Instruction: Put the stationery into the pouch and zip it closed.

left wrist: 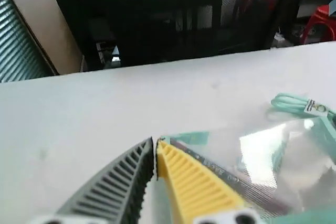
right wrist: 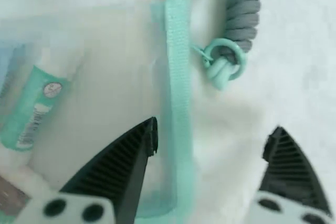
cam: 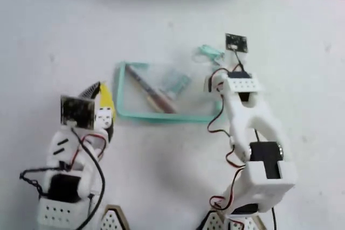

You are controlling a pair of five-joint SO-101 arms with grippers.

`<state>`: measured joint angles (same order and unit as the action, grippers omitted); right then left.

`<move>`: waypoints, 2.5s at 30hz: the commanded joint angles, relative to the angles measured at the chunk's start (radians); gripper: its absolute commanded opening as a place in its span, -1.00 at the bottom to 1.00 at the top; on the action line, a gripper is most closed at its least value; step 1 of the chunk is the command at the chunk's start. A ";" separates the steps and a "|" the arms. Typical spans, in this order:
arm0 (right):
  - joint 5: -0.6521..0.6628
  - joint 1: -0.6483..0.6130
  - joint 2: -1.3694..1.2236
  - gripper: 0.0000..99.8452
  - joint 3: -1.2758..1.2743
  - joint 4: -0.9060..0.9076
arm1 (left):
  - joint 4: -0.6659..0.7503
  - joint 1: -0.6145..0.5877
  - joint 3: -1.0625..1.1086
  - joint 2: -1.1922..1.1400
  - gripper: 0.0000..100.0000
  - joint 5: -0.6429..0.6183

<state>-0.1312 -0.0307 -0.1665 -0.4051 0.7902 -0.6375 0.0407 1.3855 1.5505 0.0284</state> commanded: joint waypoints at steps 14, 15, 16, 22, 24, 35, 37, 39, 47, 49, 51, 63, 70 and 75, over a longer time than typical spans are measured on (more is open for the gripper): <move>0.081 0.101 -0.108 -0.96 0.152 -0.048 | -0.055 0.015 -0.539 -0.992 -0.95 -0.058; 0.094 0.084 -0.119 -0.96 0.166 -0.041 | -0.055 0.015 -0.539 -0.992 -0.95 -0.063; 0.107 0.071 -0.130 -0.96 0.181 -0.030 | -0.055 0.015 -0.539 -0.992 -0.95 -0.063; 0.130 0.018 -0.174 -0.96 0.244 -0.002 | -0.002 -0.002 -0.503 -0.993 -0.95 -0.064; 0.130 0.010 -0.180 -0.96 0.253 -0.002 | 0.014 -0.016 -0.494 -0.993 -0.95 -0.066; 0.147 0.018 -0.182 -0.96 0.256 -0.002 | 0.009 -0.028 -0.494 -0.993 -0.95 -0.068; 0.118 0.041 -0.182 -0.96 0.255 -0.002 | 0.009 -0.028 -0.494 -0.993 -0.95 -0.068; 0.084 0.067 -0.183 -0.96 0.253 -0.002 | 0.009 -0.028 -0.494 -0.993 -0.95 -0.068; 0.058 0.088 -0.177 -0.96 0.259 -0.002 | 0.014 -0.028 -0.496 -0.993 -0.95 -0.068; 0.057 0.090 -0.153 -0.95 0.256 -0.001 | 0.014 -0.030 -0.497 -0.993 -0.95 -0.068; 0.057 0.088 -0.122 -0.95 0.252 0.018 | 0.014 -0.033 -0.499 -0.993 -0.95 -0.068; 0.064 0.031 0.056 -0.96 0.252 0.249 | -0.034 -0.150 -0.489 -0.878 -0.95 -0.206; 0.060 -0.061 0.134 -0.96 0.250 0.352 | 0.021 -0.140 -0.333 -0.659 -0.95 -0.206; 0.058 -0.067 0.156 -0.96 0.253 0.403 | 0.176 -0.140 -0.149 -0.464 -0.95 -0.203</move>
<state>-0.0667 -0.0890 -0.0744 -0.1918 1.1676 -0.5808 -0.0990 1.1431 0.9244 -0.1711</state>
